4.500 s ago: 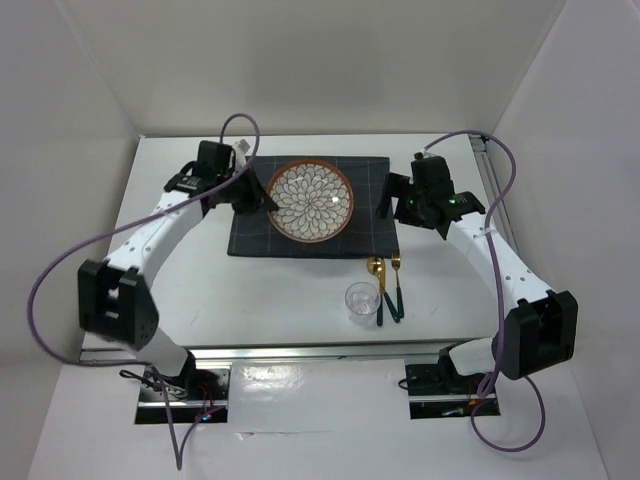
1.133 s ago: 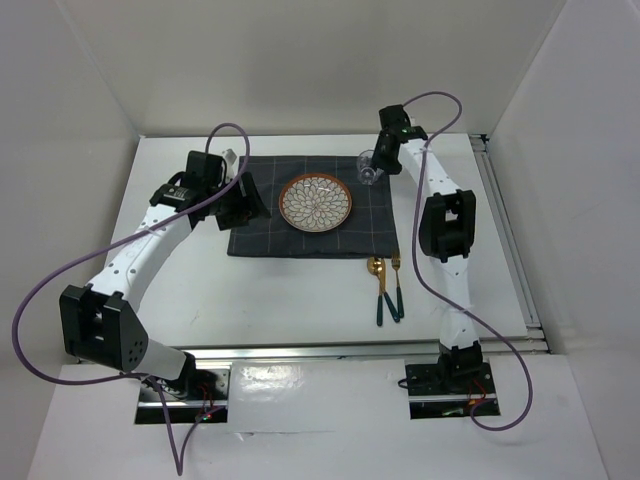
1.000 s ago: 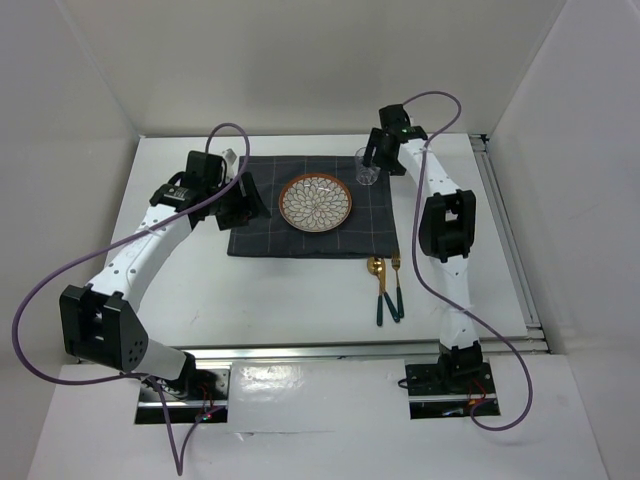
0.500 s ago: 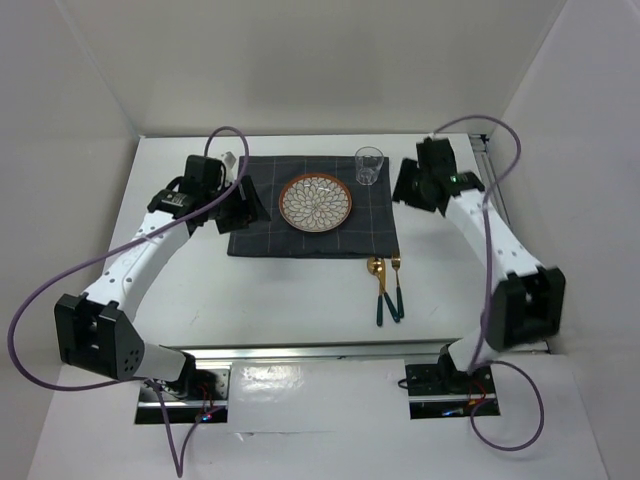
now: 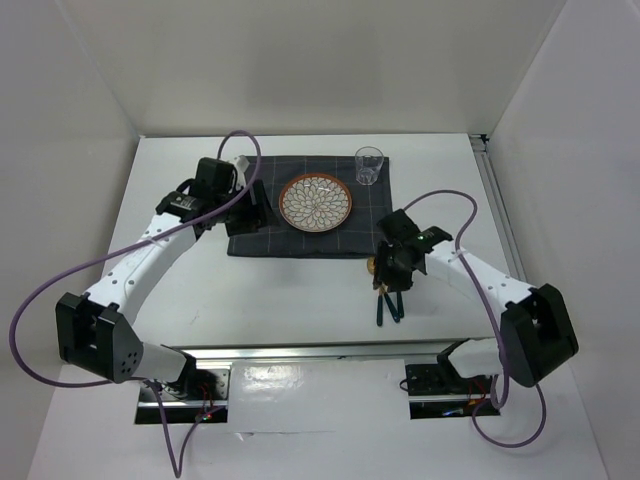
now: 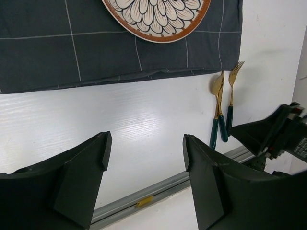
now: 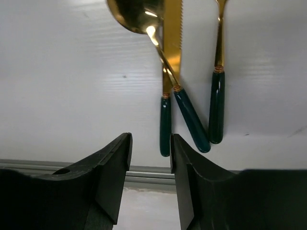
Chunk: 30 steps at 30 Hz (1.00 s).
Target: Set the dinner table for one person
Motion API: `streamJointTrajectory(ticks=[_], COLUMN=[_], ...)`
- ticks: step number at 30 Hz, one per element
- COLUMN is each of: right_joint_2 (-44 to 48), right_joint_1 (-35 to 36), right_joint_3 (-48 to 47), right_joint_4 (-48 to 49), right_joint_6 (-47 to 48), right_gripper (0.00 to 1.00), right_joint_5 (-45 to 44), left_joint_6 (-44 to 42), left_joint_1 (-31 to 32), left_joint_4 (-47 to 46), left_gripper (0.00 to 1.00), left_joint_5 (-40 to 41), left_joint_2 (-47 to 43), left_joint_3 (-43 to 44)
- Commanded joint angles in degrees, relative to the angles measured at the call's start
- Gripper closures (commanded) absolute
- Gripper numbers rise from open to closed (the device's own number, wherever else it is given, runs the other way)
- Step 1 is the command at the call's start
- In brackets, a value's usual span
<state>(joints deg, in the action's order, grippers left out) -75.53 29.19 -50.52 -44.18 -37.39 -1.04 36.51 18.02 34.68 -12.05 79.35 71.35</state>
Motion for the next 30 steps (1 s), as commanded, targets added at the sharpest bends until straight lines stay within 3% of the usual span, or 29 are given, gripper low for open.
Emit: streamJointTrajectory(ticks=[1,15,19,27,30], right_joint_2=[-2.08,-9.28,-10.43,-10.43,-9.82], right_joint_1=[-0.19,-0.19,-1.33,-1.33,-1.33], right_joint_3=[2.09,4.99,5.60,5.09,5.08], right_joint_4=[-0.30,3.75,6.03,7.09,7.09], right_joint_6=[-3.31,-5.94,-4.28,-2.96,-2.43], right_gripper=[0.51,0.48,0.55,0.91,0.92], right_joint_5=[-0.90,-5.38,-5.38,-4.06,-3.53], left_joint_6=[1.11,0.58,0.58,0.58,0.58], left_joint_1=[0.61,0.61,0.61,1.14,1.14], left_joint_4=[-0.93,-0.93,-0.93,-0.93,-0.93], left_gripper=[0.22,0.22,0.22,0.22,0.22], left_joint_5=[0.54,0.54,0.54,0.54,0.54], left_joint_2=[-1.66,0.54,1.07,2.21,2.74], left_joint_3=[0.63,1.25,1.77,2.83,2.83])
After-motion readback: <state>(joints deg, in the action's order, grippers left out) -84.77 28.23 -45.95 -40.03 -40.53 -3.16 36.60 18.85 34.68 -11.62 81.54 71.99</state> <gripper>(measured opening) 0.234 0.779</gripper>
